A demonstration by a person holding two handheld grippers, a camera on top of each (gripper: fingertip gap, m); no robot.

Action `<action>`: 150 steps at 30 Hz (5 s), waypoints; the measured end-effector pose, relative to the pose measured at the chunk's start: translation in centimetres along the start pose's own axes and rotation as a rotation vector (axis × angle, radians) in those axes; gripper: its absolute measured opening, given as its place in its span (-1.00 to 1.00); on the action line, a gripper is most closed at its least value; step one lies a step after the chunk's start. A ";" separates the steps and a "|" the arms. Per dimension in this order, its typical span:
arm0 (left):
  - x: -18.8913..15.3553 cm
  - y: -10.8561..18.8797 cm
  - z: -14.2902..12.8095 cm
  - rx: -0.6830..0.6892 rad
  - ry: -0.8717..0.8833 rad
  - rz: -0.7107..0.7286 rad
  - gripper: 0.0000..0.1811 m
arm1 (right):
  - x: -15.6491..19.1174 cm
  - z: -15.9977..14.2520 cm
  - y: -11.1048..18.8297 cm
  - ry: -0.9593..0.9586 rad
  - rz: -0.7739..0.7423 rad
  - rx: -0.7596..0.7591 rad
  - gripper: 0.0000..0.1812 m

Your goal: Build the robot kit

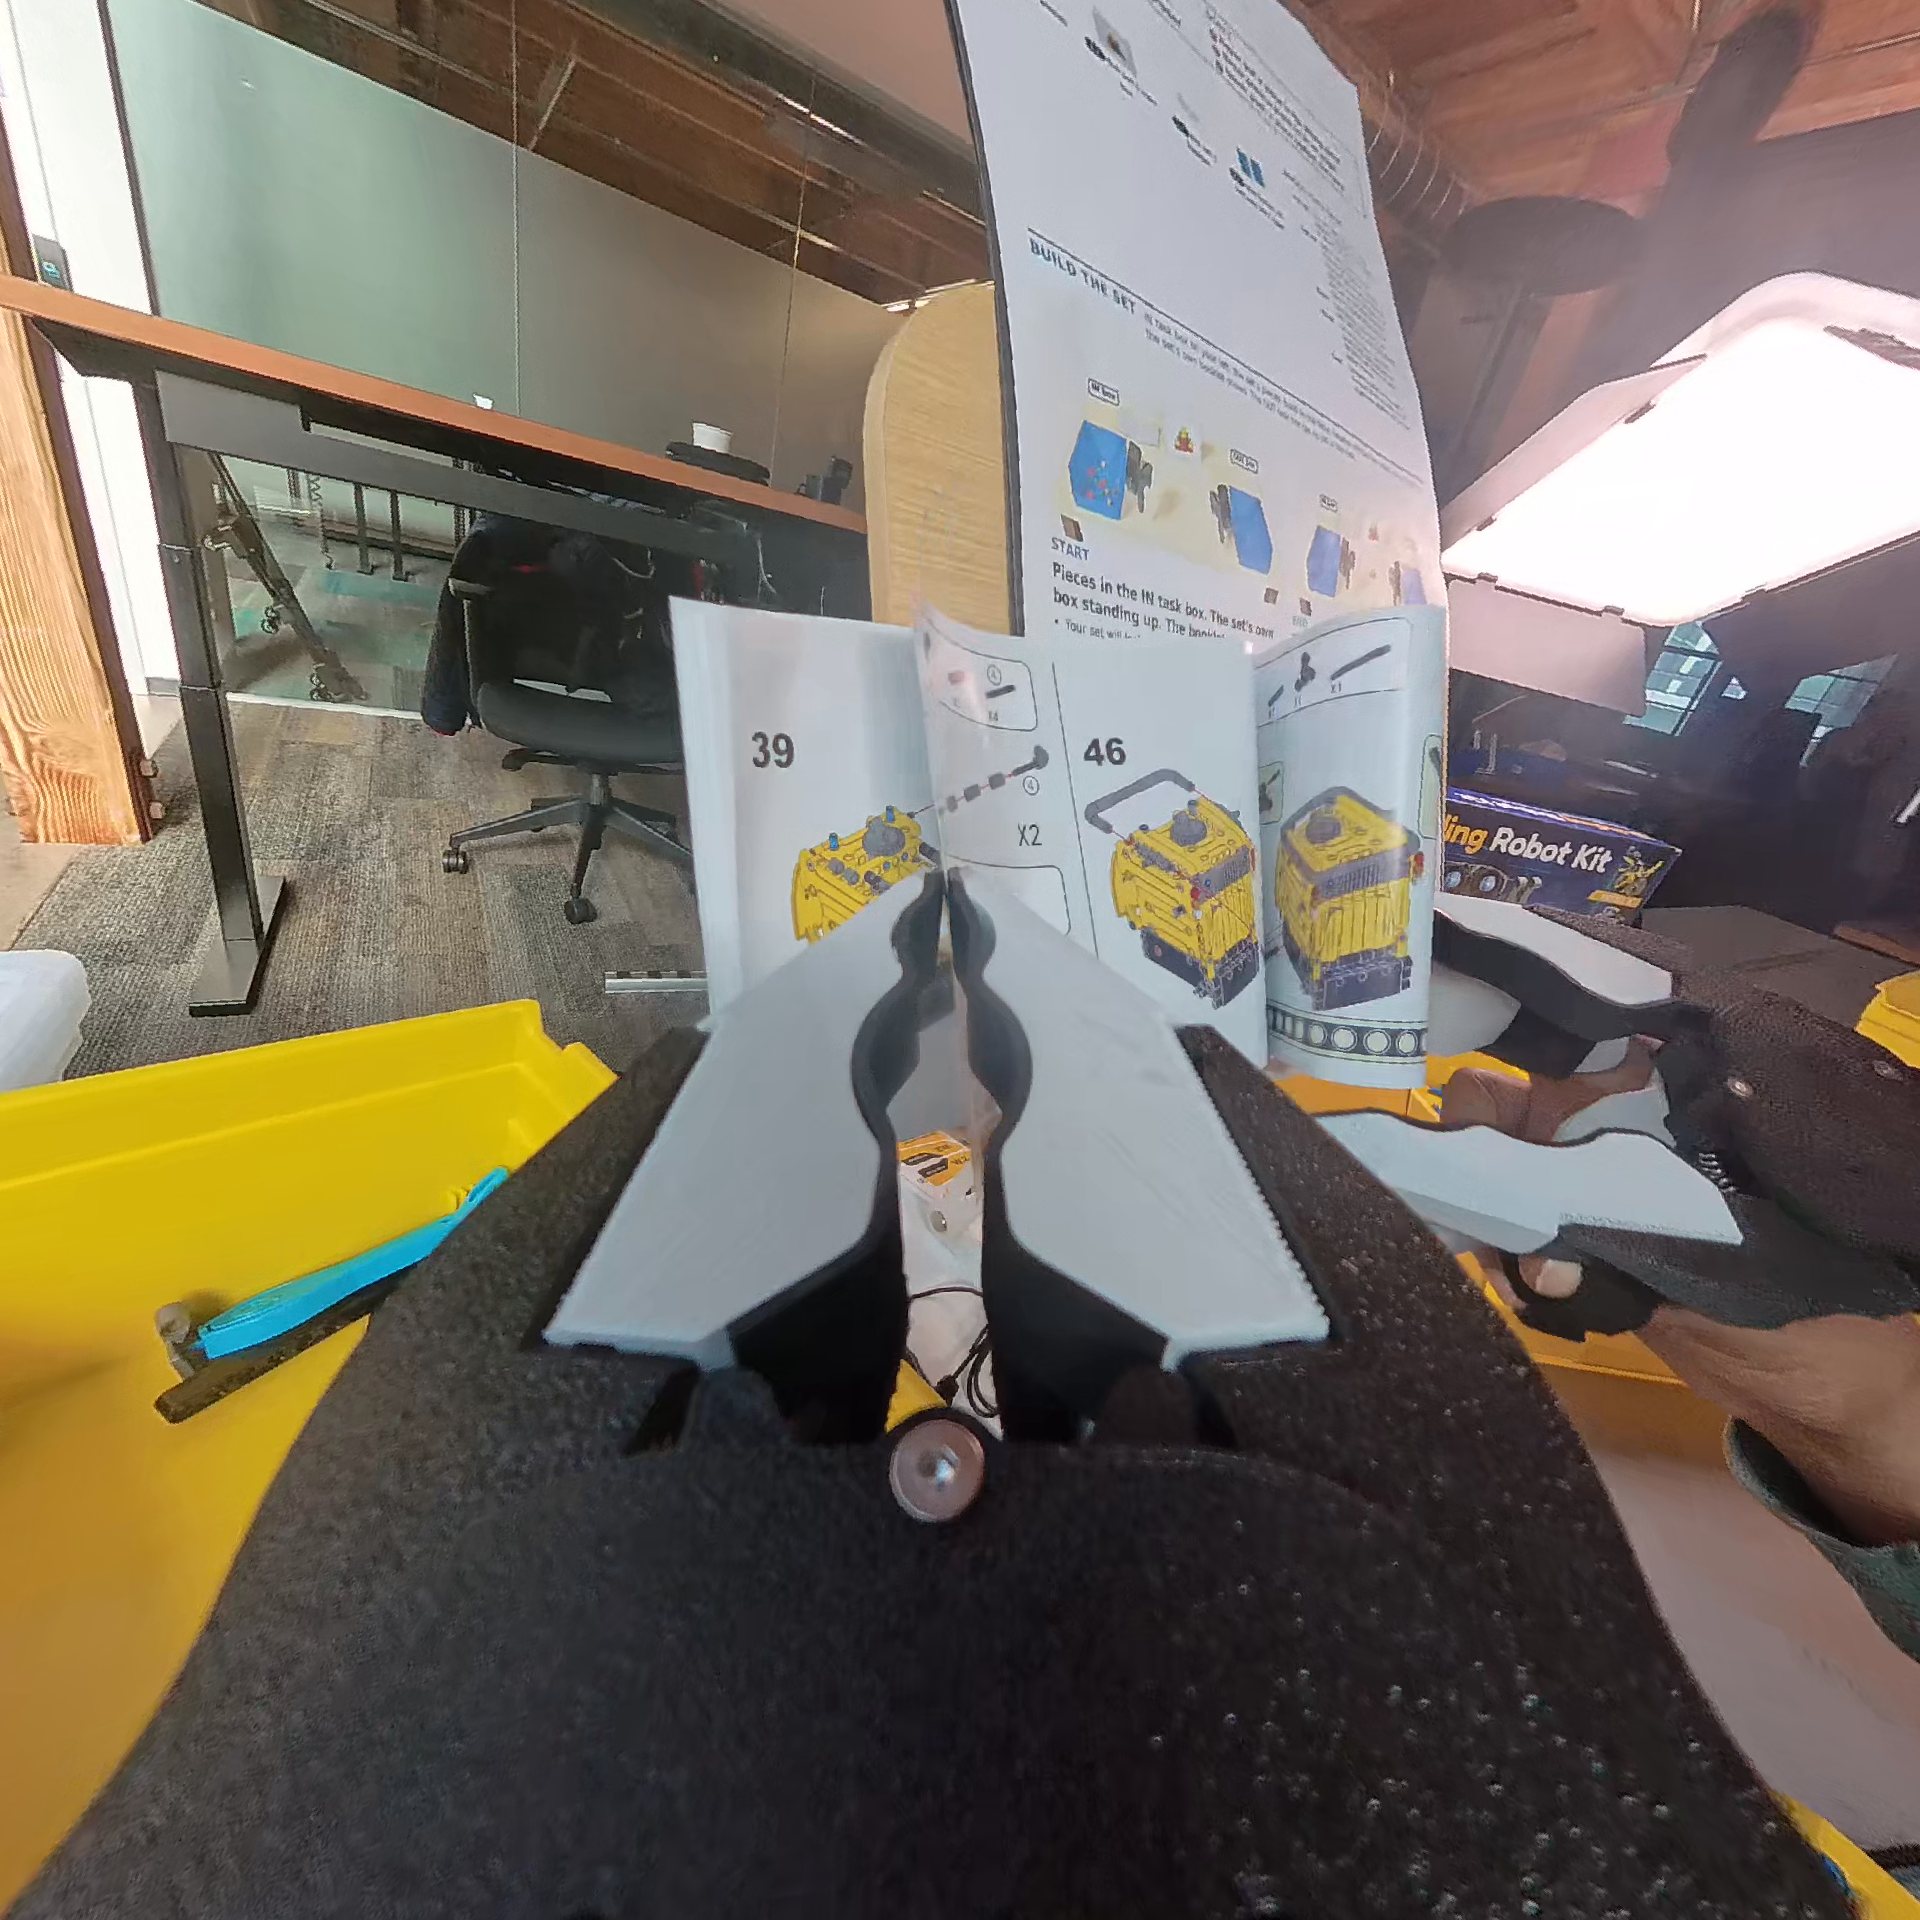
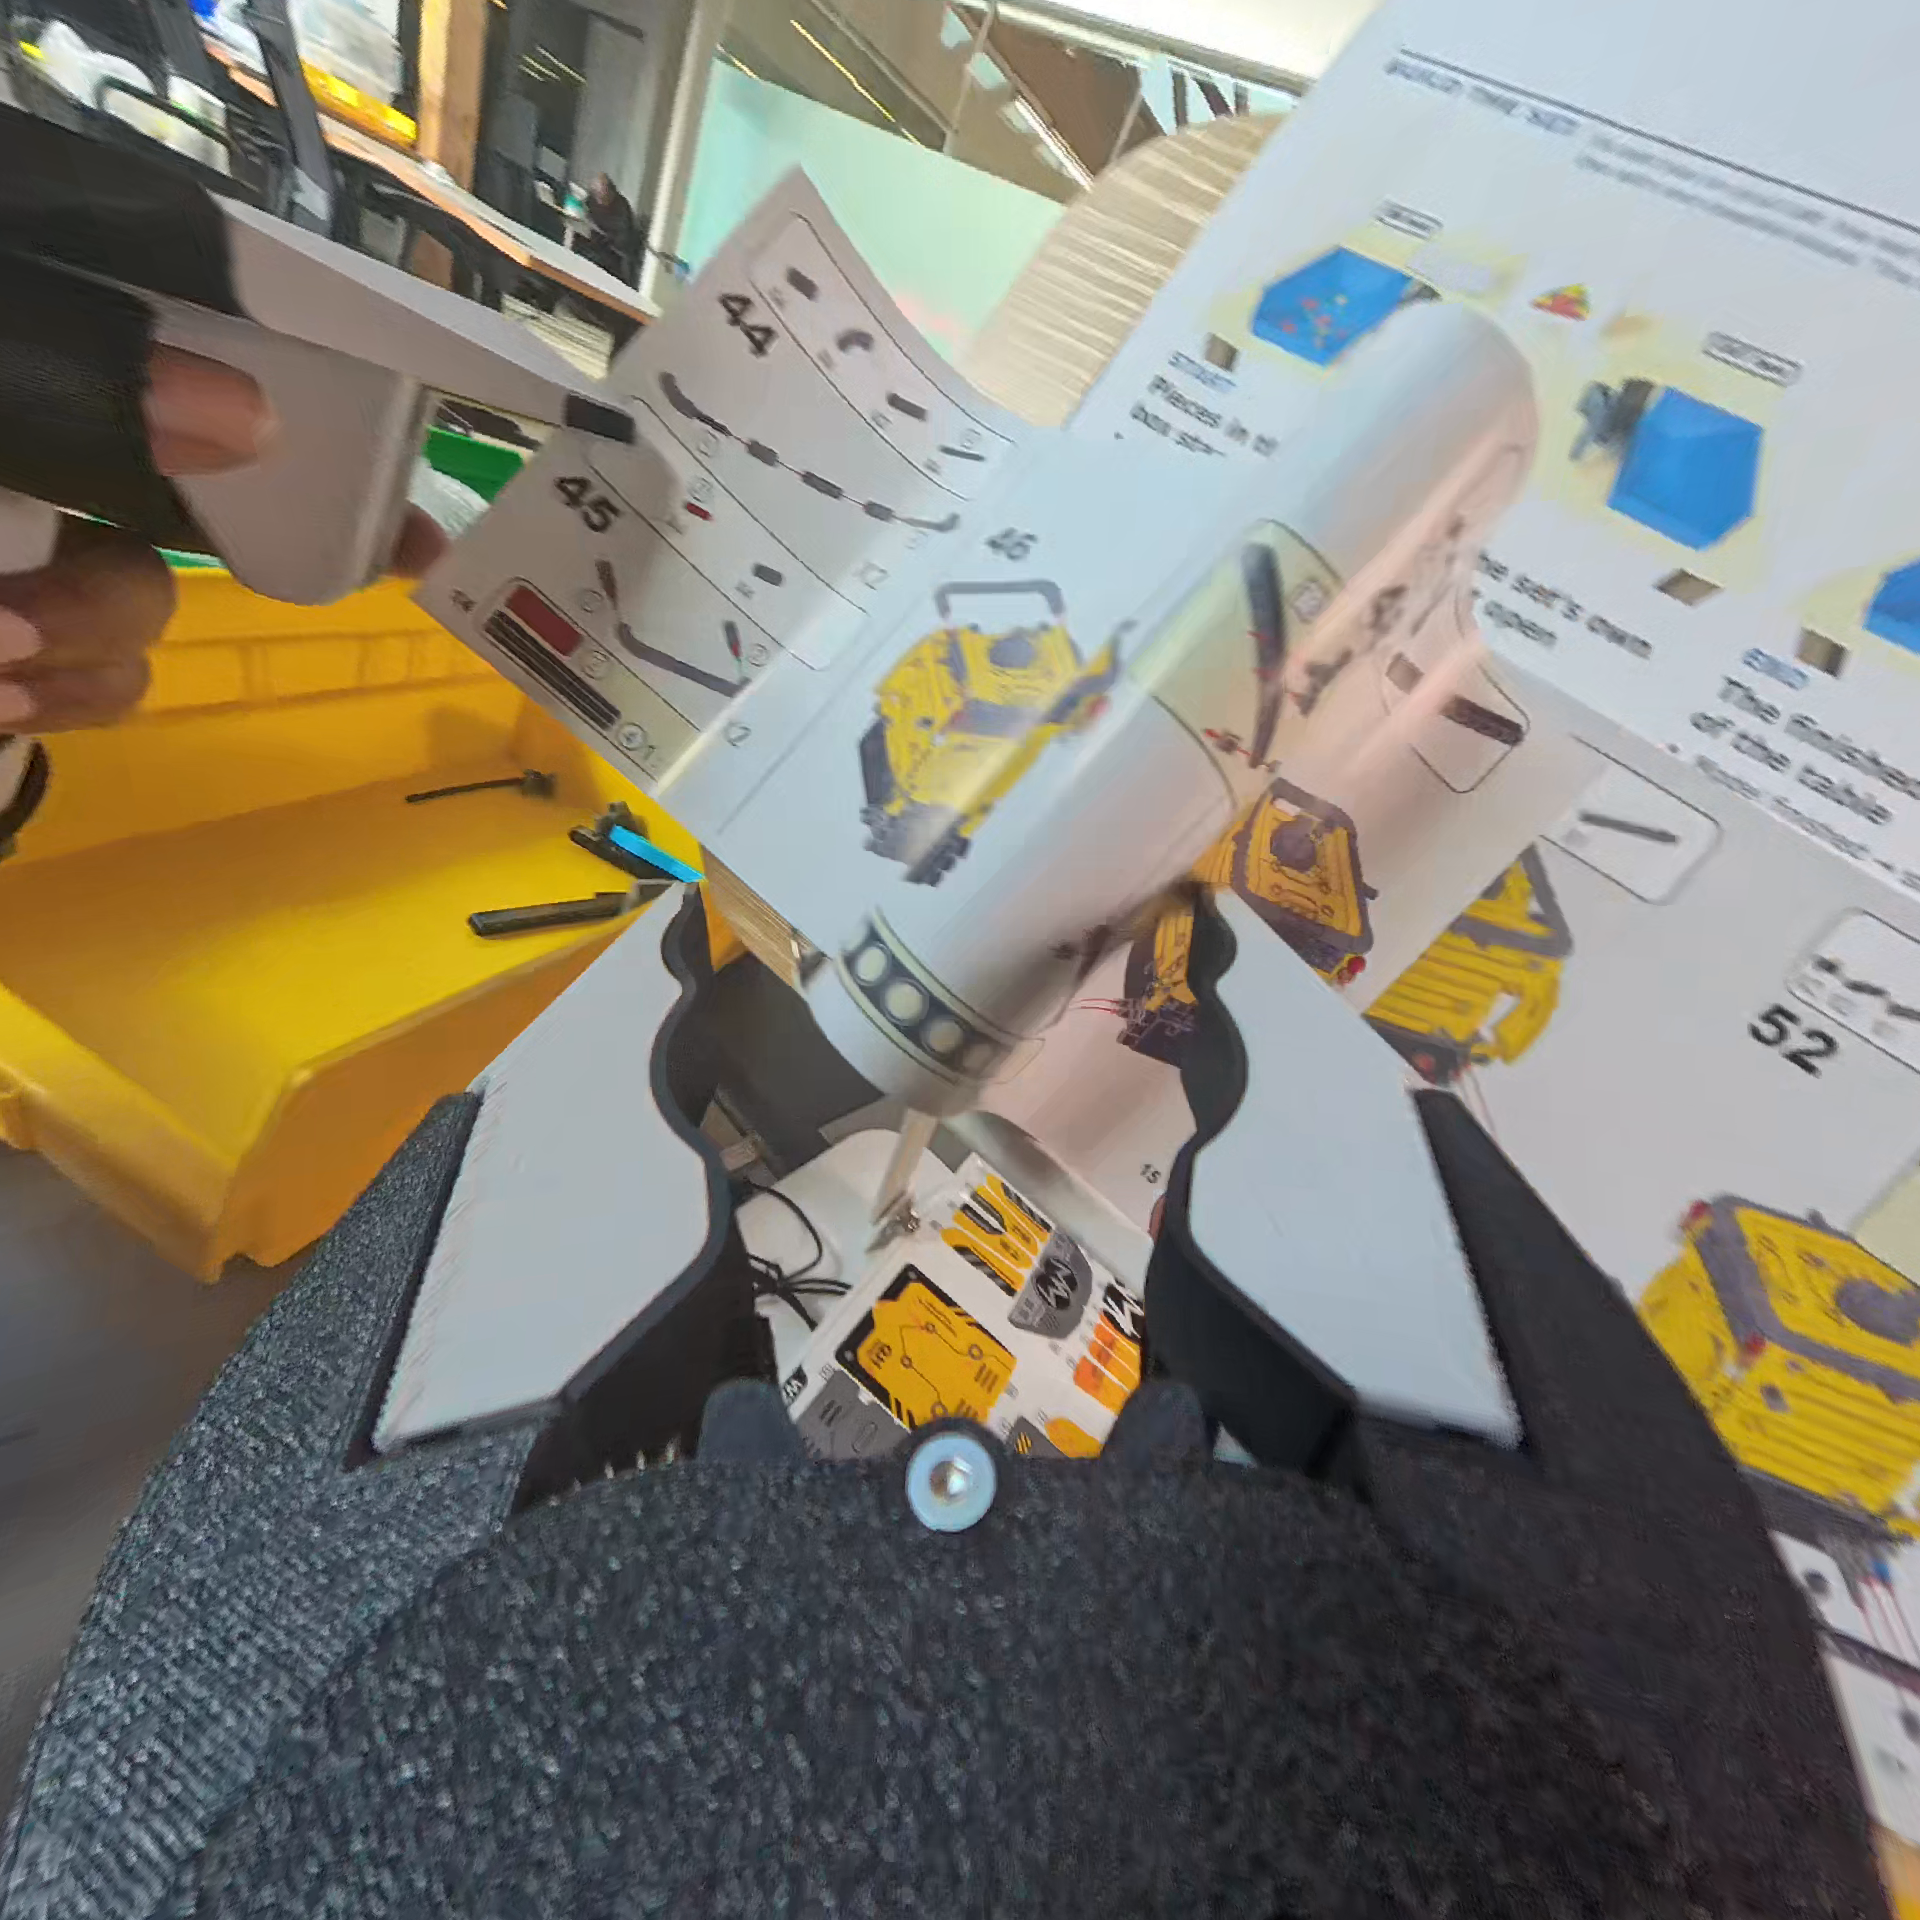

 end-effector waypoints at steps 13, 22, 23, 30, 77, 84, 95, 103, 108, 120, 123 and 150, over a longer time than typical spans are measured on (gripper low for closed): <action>0.6 0.5 0.3 -0.029 0.044 -0.023 -1.00 | 6.5 1.1 -2.7 0.080 0.203 -0.044 0.00; 0.6 0.5 0.2 -0.021 0.053 -0.039 -1.00 | 10.9 1.4 2.4 0.292 0.588 -0.165 -0.41; 0.6 0.5 0.2 -0.019 0.053 -0.041 -1.00 | 11.0 1.6 3.5 0.299 0.605 -0.217 -0.45; 0.3 0.4 0.1 -0.019 0.063 -0.059 -0.99 | 3.1 2.0 7.0 -0.024 0.099 -0.511 -0.45; -1.3 0.3 0.7 0.132 -0.096 -0.161 -1.00 | -10.3 -1.4 2.6 -0.239 -0.440 0.133 0.28; -1.3 0.2 0.5 0.140 -0.090 -0.160 -1.00 | -10.1 -1.6 3.1 -0.217 -0.426 0.108 -0.13; -1.2 -0.1 0.2 0.153 -0.076 -0.154 -1.00 | -11.7 -2.0 3.4 -0.295 -0.446 0.128 0.28; -1.0 -0.1 0.0 0.158 -0.074 -0.143 -1.00 | -11.8 -2.2 3.9 -0.282 -0.457 0.100 0.11; -1.1 -0.2 0.0 0.164 -0.080 -0.137 -1.00 | -11.8 -1.9 4.8 -0.226 -0.492 0.090 -0.05; -1.3 -0.3 -0.1 0.164 -0.073 -0.144 -1.00 | -10.8 -2.7 2.9 -0.192 -0.393 0.141 0.47; -1.3 -0.4 -0.3 0.169 -0.074 -0.141 -1.00 | -11.0 -2.7 3.3 -0.196 -0.403 0.128 0.36; -2.1 -1.0 -0.7 0.184 -0.094 -0.145 -1.00 | -10.3 -2.4 3.5 -0.119 -0.348 0.114 -0.40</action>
Point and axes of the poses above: each gripper's, where its closed fingertips meet, y back along the fingers, z out of its top, x = y × z across the jaws, the point moved 10 cm from there along y, back along the fingers, and after that the axes turned 8 degrees about -y, right-handed, at the moved point
